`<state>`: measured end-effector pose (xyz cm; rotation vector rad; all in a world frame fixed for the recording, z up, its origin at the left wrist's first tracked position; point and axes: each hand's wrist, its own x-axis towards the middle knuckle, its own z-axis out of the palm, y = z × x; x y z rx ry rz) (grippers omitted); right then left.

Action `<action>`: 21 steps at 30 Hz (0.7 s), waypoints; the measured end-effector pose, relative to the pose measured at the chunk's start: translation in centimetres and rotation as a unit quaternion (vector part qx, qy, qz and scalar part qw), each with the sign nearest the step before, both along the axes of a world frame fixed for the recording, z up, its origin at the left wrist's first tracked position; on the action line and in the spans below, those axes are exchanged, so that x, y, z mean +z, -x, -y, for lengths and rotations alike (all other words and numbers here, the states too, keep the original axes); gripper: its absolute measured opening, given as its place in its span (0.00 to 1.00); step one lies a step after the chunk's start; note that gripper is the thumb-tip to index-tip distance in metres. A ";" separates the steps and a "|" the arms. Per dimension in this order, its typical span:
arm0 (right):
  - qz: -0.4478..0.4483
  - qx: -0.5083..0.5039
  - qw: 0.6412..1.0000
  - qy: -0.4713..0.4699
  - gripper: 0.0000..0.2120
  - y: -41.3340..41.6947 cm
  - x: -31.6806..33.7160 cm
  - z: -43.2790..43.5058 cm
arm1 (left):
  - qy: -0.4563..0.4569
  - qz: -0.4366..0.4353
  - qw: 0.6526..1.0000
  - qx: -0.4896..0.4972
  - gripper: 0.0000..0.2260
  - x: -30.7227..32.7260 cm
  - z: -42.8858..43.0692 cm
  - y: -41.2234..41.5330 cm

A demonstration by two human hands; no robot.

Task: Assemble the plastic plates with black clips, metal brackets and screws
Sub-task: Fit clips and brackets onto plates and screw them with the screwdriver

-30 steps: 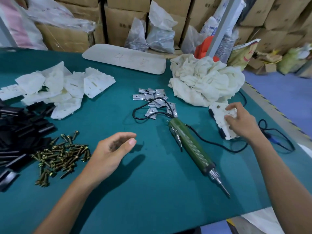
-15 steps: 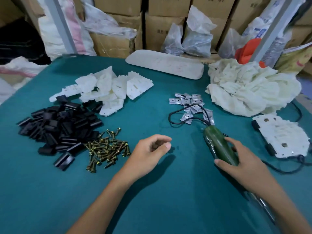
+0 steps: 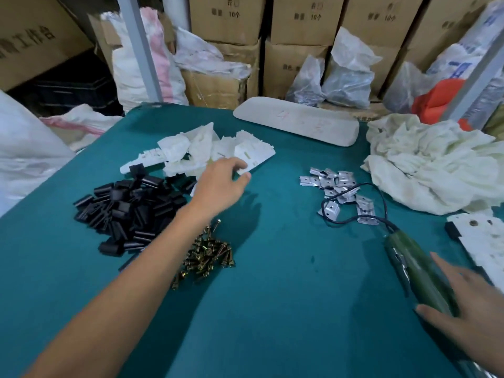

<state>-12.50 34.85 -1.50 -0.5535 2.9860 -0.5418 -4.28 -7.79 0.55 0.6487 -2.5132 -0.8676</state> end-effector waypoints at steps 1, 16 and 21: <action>-0.051 0.017 0.998 0.020 0.47 -0.1 0.5 0.5 | 0.031 0.019 0.999 0.017 0.13 0.3 1.5 1.0; -0.065 0.156 0.930 0.328 0.10 -2.7 -5.0 15.1 | 0.119 0.343 0.931 -0.034 0.47 0.0 11.7 15.9; -0.052 0.148 0.937 0.313 0.10 -2.3 -5.0 15.5 | 0.112 0.358 0.927 -0.028 0.39 -1.4 11.1 15.1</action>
